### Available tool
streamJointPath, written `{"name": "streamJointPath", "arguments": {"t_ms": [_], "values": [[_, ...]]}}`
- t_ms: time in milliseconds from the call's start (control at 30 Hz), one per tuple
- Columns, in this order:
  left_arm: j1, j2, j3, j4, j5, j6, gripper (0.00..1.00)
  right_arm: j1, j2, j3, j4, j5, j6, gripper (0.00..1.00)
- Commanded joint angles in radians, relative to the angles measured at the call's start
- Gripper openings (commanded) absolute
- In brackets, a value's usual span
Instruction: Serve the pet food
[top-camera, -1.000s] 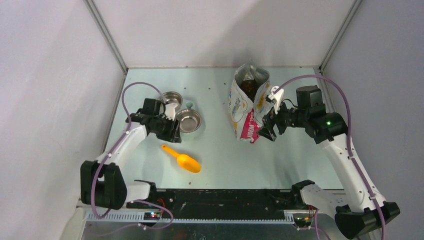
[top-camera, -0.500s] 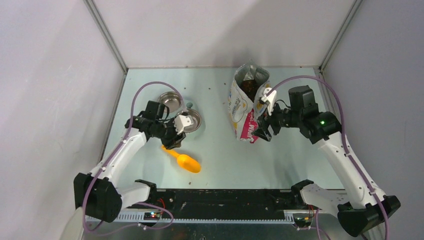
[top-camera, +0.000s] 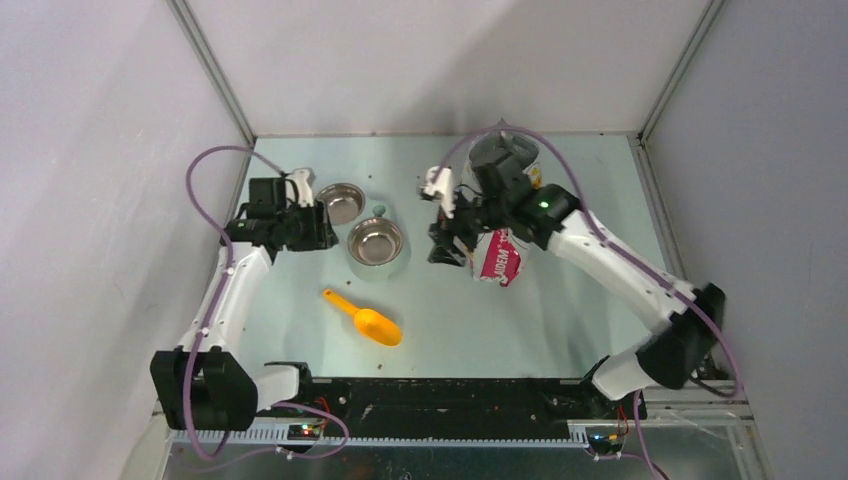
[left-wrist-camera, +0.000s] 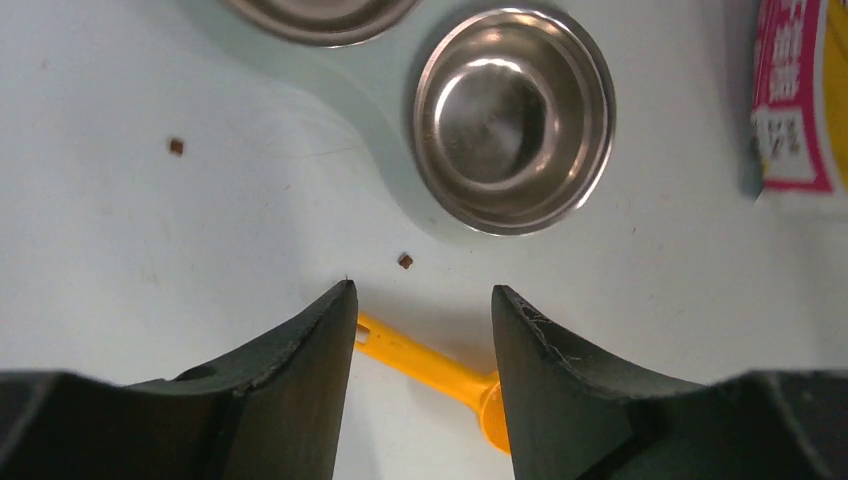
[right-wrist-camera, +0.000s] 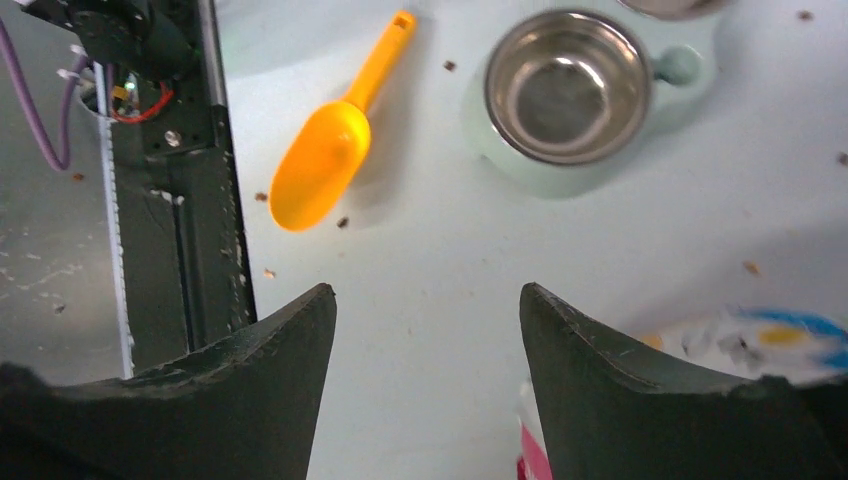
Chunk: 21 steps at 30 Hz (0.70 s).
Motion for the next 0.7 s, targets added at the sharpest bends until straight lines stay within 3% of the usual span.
{"name": "streamJointPath", "arguments": {"t_ms": [0,167,433,667], "values": [[0.1,-0.055,-0.006,0.039,0.066,-0.265,0.59,0.068,0.175,0.177,-0.026,-0.03,0.078,0.71],[0.244,-0.113,-0.111,0.087,0.149,-0.414,0.6,0.09,0.349,0.232,-0.007,-0.103,0.188,0.64],[0.346,-0.231,-0.19,0.118,0.133,-0.437,0.58,0.25,0.472,0.185,0.082,0.034,0.331,0.58],[0.395,-0.292,-0.194,0.091,0.155,-0.405,0.55,0.299,0.617,0.191,0.134,0.115,0.431,0.53]]}}
